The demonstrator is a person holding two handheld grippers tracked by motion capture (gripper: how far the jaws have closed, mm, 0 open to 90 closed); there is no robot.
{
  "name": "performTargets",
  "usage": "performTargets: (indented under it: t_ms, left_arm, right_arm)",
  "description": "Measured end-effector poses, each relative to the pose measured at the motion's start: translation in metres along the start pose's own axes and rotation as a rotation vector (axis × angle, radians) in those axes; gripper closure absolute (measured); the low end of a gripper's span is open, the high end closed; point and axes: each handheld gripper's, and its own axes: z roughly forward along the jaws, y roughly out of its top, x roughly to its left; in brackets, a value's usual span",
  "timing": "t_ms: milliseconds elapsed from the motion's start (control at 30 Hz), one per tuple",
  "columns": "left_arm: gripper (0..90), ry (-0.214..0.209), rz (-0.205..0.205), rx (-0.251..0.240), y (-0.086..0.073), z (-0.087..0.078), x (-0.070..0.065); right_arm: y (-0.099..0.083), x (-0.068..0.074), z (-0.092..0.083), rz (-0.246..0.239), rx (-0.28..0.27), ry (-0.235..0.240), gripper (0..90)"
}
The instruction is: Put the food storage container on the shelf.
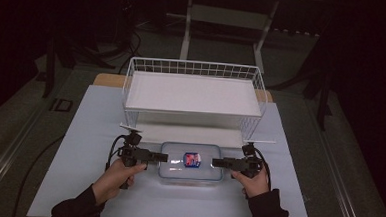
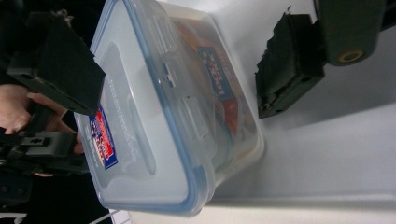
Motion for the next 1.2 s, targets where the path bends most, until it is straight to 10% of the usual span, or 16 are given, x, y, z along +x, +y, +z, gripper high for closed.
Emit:
performTargets:
  t_ms: [300,633,1200]
  left_arm:
    - [35.1,-0.081,-0.044,0.029,-0.002,0.006,0.006]
    - [47.0,-0.075,-0.043,0.014,-0.004,0.000,0.004]
    - [47.6,-0.013,0.042,-0.034,-0.016,-0.004,-0.013]
  right_arm:
    - [-0.002,-0.003,0.008,0.078,0.059,0.021,27.9]
    - [-0.003,-0.006,0.008,0.166,0.085,0.052,31.3]
    - [-0.012,0.004,-0.001,0.106,0.035,0.022,37.4]
